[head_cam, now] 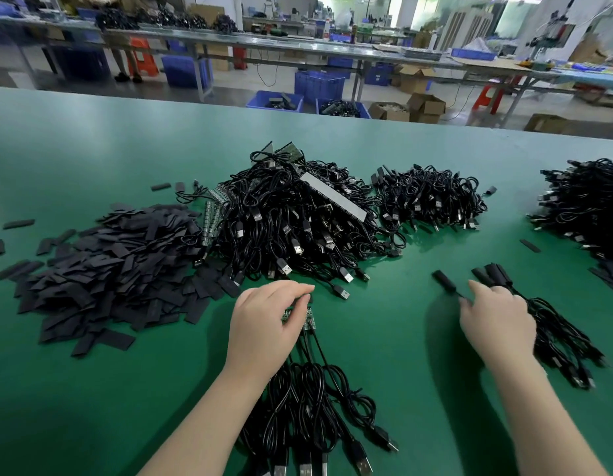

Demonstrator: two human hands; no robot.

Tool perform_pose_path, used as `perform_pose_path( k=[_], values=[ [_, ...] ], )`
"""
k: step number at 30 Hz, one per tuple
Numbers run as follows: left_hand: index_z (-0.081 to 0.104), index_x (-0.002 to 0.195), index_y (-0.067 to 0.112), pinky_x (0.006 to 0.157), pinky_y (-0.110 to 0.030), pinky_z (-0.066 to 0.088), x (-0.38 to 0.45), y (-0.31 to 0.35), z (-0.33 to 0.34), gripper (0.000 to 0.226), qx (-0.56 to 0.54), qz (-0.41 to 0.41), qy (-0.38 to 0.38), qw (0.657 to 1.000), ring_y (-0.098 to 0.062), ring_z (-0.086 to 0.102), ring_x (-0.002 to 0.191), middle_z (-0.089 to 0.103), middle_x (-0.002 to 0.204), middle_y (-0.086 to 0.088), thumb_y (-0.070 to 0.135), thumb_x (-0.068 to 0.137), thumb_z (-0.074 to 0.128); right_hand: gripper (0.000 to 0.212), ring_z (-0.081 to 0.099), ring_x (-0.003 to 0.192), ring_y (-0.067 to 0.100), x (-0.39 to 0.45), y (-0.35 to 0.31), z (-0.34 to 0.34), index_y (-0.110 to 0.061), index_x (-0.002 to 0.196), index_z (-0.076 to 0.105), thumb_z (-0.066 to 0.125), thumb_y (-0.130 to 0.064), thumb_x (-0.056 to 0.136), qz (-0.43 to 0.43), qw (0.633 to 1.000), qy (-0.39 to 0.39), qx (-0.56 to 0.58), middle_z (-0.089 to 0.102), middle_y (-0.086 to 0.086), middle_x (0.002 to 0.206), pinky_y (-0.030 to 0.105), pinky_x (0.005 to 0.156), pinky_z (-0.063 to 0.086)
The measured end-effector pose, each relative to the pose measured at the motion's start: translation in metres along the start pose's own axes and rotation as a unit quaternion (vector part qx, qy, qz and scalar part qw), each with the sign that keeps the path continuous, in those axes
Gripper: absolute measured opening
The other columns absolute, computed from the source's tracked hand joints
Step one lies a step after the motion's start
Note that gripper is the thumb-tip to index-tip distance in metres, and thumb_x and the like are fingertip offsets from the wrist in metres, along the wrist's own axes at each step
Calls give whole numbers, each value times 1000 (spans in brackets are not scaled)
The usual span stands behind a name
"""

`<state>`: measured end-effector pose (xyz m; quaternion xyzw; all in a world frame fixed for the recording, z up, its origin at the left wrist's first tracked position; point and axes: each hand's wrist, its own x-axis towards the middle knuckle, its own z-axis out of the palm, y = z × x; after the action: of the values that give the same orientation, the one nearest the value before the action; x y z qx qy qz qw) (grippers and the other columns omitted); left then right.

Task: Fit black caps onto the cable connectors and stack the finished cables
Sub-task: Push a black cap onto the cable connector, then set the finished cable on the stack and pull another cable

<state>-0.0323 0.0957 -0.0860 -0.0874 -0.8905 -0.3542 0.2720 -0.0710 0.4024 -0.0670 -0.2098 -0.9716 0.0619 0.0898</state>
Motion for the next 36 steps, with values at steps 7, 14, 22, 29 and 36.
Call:
perform_pose_path(
  k=[7, 14, 22, 29, 36],
  values=[
    [73, 109, 26, 94, -27, 35, 2, -3, 0, 21, 30, -60, -12, 998, -5, 62, 106, 69, 110, 15, 17, 91, 65, 65, 30, 128, 32, 11, 37, -3, -37, 151, 33, 34, -6, 95, 14, 987, -33, -156, 39, 0, 154, 41, 98, 30],
    [67, 120, 34, 97, -31, 35, 4, -7, 6, 28, 100, -102, -83, 986, -6, 56, 114, 64, 120, 18, 28, 95, 54, 18, 63, 71, 12, -39, -36, -26, -19, 107, 74, 65, -20, 92, -152, 967, -11, 204, 73, 3, 99, 25, 68, 47],
    [71, 107, 33, 85, -33, 48, 3, -9, 5, 21, 94, -109, -107, 984, -11, 59, 103, 69, 107, 14, 29, 93, 57, 28, 66, 101, 29, -93, -145, -3, -9, 111, 70, 52, -25, 98, -207, 903, -294, 237, 73, 10, 107, 36, 87, 53],
    [72, 108, 25, 92, -31, 47, 6, -11, 3, 20, -20, -125, -48, 991, -12, 56, 107, 66, 107, 12, 20, 92, 61, 24, 61, 70, 0, -92, -152, 2, -24, 116, 64, 66, -26, 92, -57, 828, -324, 453, 68, -7, 92, 12, 53, 45],
    [72, 104, 33, 95, -30, 36, 9, -7, -10, 17, 7, -72, -81, 994, -3, 58, 103, 67, 102, 19, 38, 92, 62, 10, 66, 76, 8, -95, -139, 5, -28, 91, 74, 75, -18, 87, -81, 817, -257, 511, 74, -4, 80, 31, 77, 56]
  ],
)
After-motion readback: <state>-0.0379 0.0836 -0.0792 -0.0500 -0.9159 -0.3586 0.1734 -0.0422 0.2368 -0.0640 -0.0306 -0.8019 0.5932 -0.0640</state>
